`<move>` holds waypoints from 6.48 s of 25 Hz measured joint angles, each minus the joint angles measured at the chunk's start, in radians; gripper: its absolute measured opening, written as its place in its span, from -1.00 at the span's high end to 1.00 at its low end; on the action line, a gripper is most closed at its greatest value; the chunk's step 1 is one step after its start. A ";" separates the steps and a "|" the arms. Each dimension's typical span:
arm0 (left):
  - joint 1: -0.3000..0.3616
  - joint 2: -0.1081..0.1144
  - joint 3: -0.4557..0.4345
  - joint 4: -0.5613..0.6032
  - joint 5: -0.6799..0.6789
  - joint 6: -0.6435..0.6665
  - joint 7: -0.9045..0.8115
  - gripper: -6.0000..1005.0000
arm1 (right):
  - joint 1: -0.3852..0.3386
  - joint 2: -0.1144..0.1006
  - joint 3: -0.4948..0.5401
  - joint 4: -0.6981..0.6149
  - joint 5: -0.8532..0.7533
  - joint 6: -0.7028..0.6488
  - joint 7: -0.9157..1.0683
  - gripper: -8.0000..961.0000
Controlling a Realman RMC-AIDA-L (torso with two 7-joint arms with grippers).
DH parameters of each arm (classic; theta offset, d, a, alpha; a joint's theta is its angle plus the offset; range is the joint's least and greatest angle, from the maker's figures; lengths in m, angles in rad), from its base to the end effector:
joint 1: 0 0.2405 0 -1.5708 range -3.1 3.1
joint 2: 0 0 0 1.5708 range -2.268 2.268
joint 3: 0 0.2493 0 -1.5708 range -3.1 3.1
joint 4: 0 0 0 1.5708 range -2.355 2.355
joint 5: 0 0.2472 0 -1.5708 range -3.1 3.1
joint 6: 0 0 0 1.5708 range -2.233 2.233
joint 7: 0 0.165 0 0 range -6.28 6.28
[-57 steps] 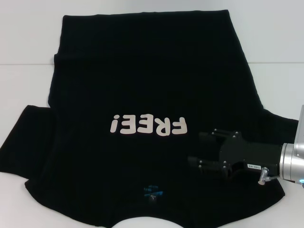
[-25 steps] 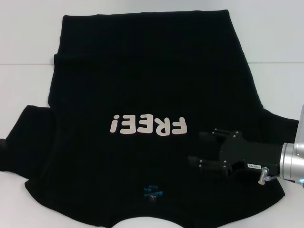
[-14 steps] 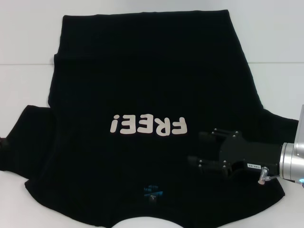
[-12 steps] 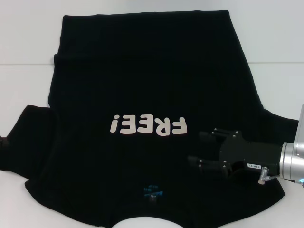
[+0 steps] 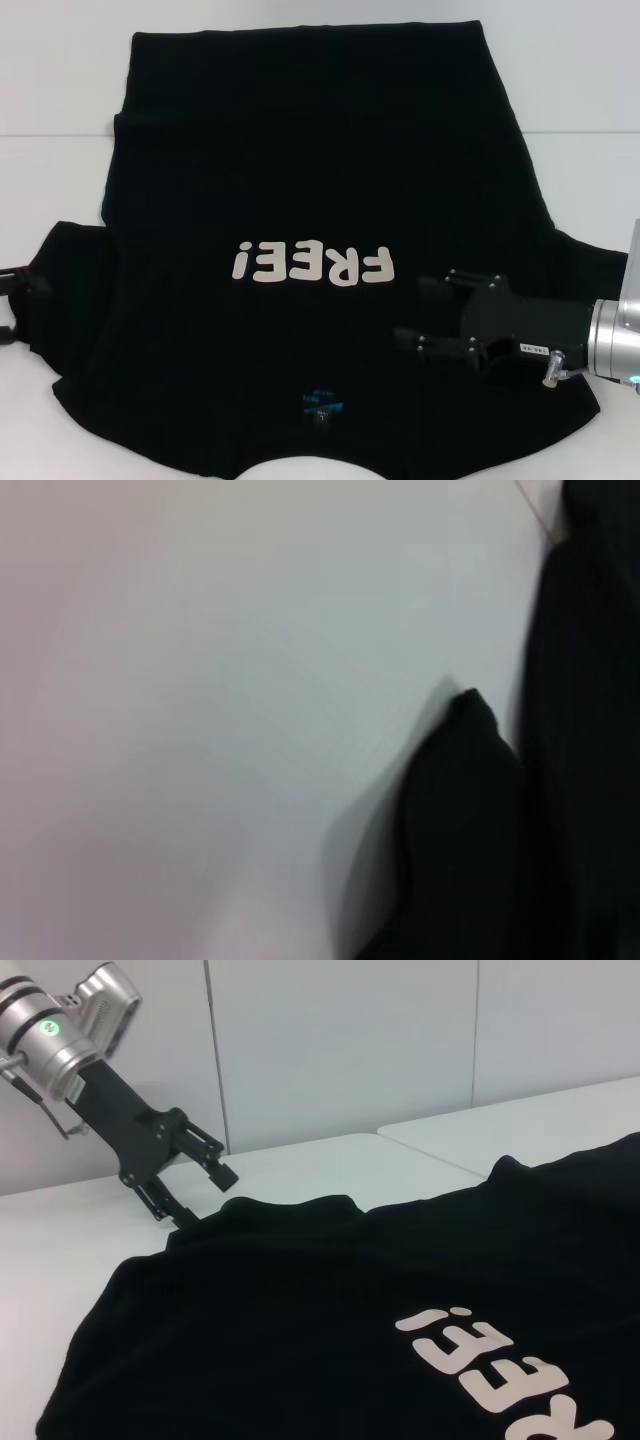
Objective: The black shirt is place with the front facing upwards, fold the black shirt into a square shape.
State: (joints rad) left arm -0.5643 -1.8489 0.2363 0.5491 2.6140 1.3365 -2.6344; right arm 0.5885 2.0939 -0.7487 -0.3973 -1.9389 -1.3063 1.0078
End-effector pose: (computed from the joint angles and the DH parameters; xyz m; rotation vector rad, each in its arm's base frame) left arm -0.4159 0.3647 0.0959 -1.4956 -2.1825 -0.4611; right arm 0.2817 0.3676 -0.0787 -2.7018 0.3831 0.5668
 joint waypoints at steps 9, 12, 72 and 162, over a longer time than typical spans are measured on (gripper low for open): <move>-0.043 -0.008 0.000 -0.026 -0.002 -0.018 0.014 -0.80 | 0.002 0.000 0.000 0.000 0.000 -0.004 0.000 -0.68; -0.052 -0.012 0.001 -0.026 0.000 -0.025 0.015 -0.78 | 0.002 0.000 0.000 0.000 0.000 -0.004 0.000 -0.68; -0.033 0.033 0.055 0.165 0.137 0.138 -0.093 0.38 | 0.001 0.000 0.009 -0.011 0.002 -0.023 0.000 -0.68; -0.089 0.014 0.140 0.054 0.187 0.014 -0.105 0.00 | -0.001 0.000 0.009 -0.012 0.003 -0.035 0.000 -0.68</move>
State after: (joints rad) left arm -0.6530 -1.8353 0.3765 0.6028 2.8007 1.3508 -2.7389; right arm 0.5875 2.0939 -0.7394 -0.4096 -1.9358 -1.3417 1.0078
